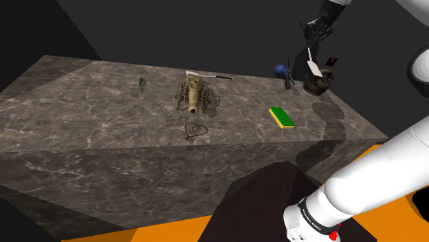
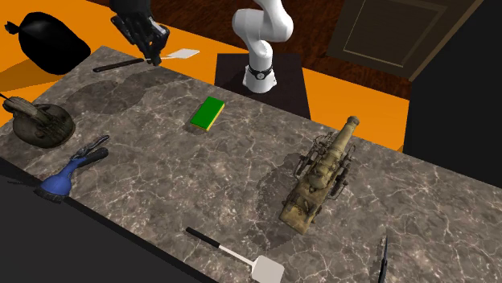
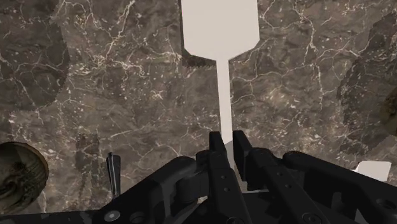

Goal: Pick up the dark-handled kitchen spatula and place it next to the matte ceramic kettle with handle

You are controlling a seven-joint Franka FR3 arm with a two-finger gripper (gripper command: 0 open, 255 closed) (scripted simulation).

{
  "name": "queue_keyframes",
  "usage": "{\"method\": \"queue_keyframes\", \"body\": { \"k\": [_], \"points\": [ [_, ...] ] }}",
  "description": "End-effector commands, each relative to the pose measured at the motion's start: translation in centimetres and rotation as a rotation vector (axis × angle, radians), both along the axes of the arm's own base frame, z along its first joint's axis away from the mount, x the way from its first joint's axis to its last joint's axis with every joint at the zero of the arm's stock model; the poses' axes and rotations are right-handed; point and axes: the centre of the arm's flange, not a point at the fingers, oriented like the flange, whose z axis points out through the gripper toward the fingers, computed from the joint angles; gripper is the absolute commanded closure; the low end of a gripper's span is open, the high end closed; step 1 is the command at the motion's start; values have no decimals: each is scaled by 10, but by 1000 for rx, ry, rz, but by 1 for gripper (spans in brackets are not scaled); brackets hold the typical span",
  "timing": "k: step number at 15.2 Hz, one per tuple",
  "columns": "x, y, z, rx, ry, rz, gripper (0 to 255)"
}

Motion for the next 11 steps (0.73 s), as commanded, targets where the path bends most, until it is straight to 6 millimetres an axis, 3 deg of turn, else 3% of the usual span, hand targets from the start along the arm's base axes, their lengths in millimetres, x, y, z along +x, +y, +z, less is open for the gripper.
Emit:
{"method": "queue_keyframes", "body": {
  "k": [1,11],
  "points": [
    [-10,-24,-2,0,0,2,255],
    [-57,-147,-2,0,0,2,255]
  ]
}}
